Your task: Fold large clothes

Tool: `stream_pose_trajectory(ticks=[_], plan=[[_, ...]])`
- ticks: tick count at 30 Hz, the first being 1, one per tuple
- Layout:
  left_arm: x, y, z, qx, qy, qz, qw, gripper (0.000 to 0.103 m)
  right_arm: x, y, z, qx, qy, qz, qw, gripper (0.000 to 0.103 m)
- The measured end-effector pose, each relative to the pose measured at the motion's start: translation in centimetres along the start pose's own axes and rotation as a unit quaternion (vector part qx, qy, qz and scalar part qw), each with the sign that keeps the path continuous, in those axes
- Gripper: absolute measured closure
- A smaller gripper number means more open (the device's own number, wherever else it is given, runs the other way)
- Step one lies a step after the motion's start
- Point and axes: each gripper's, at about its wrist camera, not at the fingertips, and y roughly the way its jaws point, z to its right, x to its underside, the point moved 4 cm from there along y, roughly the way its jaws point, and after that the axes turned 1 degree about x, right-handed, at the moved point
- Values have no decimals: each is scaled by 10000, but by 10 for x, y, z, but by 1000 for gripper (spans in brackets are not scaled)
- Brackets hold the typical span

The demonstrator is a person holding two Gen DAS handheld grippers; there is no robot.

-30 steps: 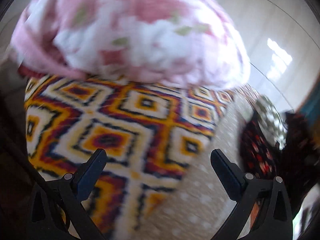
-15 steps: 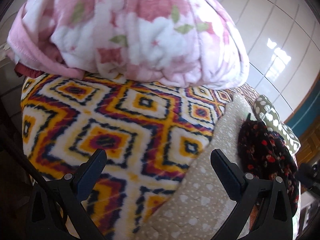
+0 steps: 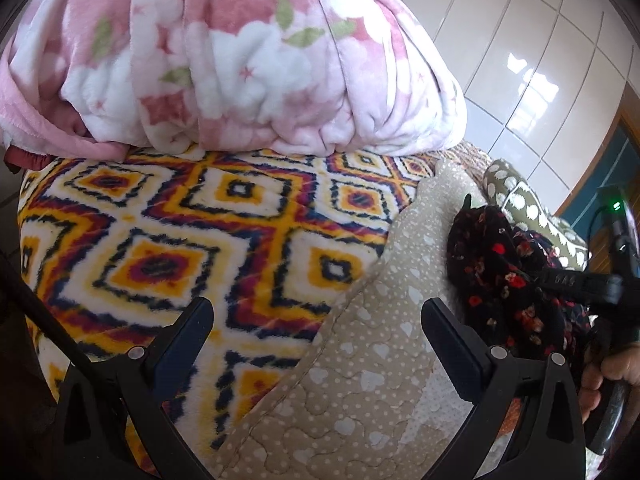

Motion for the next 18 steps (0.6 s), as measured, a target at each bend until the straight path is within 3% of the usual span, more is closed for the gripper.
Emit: stream_pose_trajectory(ticks=[2,6,12,14,18], plan=[[1,1,2,20,2,-18,10000,0,-1,-9,13,-243,374,148,9989,71],[2,3,8,97,32,-41,9999,0,2,-48,63,-309,883,575,9940,75],[4,1,14,126,101,-61,9999,0,10,-117,153,650,1610,1281,9765,76],[4,1,14,98,110,-47,9999,0,10,-126,157,530,1767,1323,9739,76],[4,0,10,37,110,-24,9999,0,-1,-126,114,256,1455,1407,9790,75]])
